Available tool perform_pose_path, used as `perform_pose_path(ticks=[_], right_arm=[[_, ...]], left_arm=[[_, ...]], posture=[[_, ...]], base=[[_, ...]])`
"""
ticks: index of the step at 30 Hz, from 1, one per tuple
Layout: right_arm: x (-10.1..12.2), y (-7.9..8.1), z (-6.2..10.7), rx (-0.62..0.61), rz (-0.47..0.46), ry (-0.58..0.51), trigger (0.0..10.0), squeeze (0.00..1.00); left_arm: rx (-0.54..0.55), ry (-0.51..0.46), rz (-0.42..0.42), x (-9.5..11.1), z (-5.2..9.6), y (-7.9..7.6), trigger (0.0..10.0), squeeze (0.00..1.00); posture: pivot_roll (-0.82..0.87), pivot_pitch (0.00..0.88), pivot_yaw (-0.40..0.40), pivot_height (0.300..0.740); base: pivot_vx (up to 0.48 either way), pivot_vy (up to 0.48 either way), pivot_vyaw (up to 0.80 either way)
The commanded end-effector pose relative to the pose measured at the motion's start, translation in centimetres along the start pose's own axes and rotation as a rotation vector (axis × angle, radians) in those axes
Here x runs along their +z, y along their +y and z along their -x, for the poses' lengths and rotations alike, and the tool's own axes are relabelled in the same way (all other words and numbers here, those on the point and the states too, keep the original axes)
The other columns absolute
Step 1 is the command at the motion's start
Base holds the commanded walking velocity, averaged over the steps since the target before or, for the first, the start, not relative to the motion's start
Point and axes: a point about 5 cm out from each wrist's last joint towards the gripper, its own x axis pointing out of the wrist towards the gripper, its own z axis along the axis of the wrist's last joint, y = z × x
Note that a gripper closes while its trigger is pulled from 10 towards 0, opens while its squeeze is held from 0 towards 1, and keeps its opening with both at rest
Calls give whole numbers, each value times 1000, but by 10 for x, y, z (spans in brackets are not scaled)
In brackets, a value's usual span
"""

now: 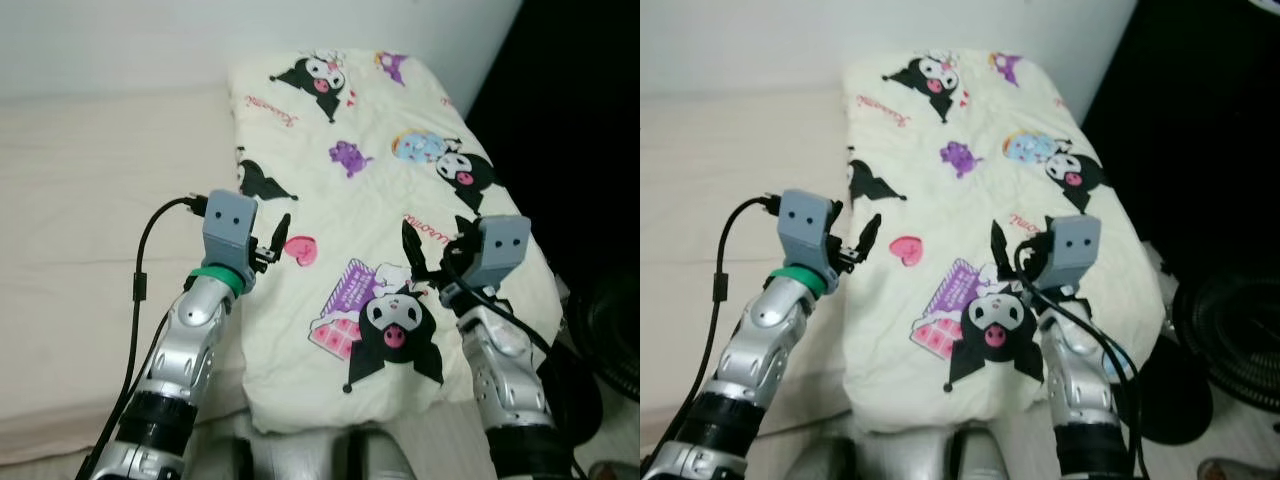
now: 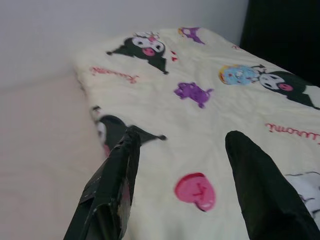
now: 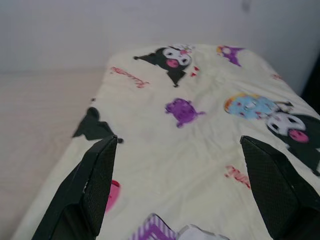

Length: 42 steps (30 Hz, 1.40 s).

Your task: Clean up the room

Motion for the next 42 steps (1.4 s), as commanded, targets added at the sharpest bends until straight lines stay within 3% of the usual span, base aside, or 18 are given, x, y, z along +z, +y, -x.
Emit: perform_pose_path(ticks=[1, 2, 4, 6, 10, 11, 12, 14, 15, 16, 22, 29, 32, 37, 39, 42], right_arm=[[-10, -1, 4, 1, 13, 36, 10000, 0], [-21, 1, 6, 8, 34, 75, 10000, 0], [-24, 1, 7, 9, 43, 86, 10000, 0], [-39, 1, 10, 5, 77, 154, 10000, 0], [-45, 0, 11, 2, 89, 185, 10000, 0], [-57, 1, 14, 1, 95, 241, 10000, 0], [-57, 1, 14, 1, 95, 241, 10000, 0], [-80, 3, 22, 13, 69, 353, 10000, 0], [-80, 3, 22, 13, 69, 353, 10000, 0], [-88, 6, 24, 24, 71, 391, 10000, 0], [-108, 20, 31, 65, 82, 489, 10000, 0], [-136, 30, 56, 97, 109, 642, 10000, 0], [-164, 40, 97, 119, 5, 817, 10000, 0], [-173, 48, 112, 84, -85, 866, 10000, 0], [-180, 51, 125, -26, -195, 897, 10000, 0], [-183, 54, 131, -35, -185, 912, 10000, 0]], left_arm=[[-9, 43, -36, -14, 7, -1, 10000, 0], [2, 97, -77, -31, 16, 4, 10000, 0], [8, 118, -80, -36, 19, 7, 10000, 0], [23, 226, -112, -64, 32, 14, 10000, 0], [25, 271, -123, -75, 38, 16, 10000, 0], [10, 375, -117, -97, 50, 18, 10000, 0], [10, 375, -117, -97, 50, 18, 10000, 0], [-24, 583, -130, -138, 81, 19, 10000, 0], [-24, 583, -130, -138, 81, 19, 10000, 0], [-39, 649, -130, -150, 93, 18, 10000, 0], [-45, 715, -163, -161, 105, 23, 10000, 0], [-33, 775, -185, -171, 115, 27, 10000, 0], [2, 763, -122, -172, 113, 25, 10000, 0], [-3, 755, -112, -171, 113, 24, 10000, 0], [11, 777, -99, -174, 117, 27, 10000, 0], [19, 790, -93, -176, 120, 29, 10000, 0]], posture=[[-16, 35, 8, 707], [-11, 34, 7, 717], [-11, 34, 7, 722], [0, 29, 3, 731], [-1, 26, 1, 735], [5, 21, -7, 735], [5, 21, -7, 735], [7, 17, -5, 735], [7, 17, -5, 735], [3, 14, 1, 735], [-2, 0, 24, 735], [-6, 0, 35, 735], [-3, 0, 29, 735], [-8, 0, 31, 735], [-9, 0, 36, 735], [-10, 0, 38, 735]], base=[[0, 0, 0], [0, 0, 0], [0, 0, 0], [0, 0, 0], [0, 0, 0], [0, 0, 0], [0, 0, 0], [0, 0, 0], [0, 0, 0], [0, 0, 0], [0, 0, 0], [0, 0, 0], [0, 0, 0], [0, 0, 0], [0, 0, 0], [0, 0, 0]])
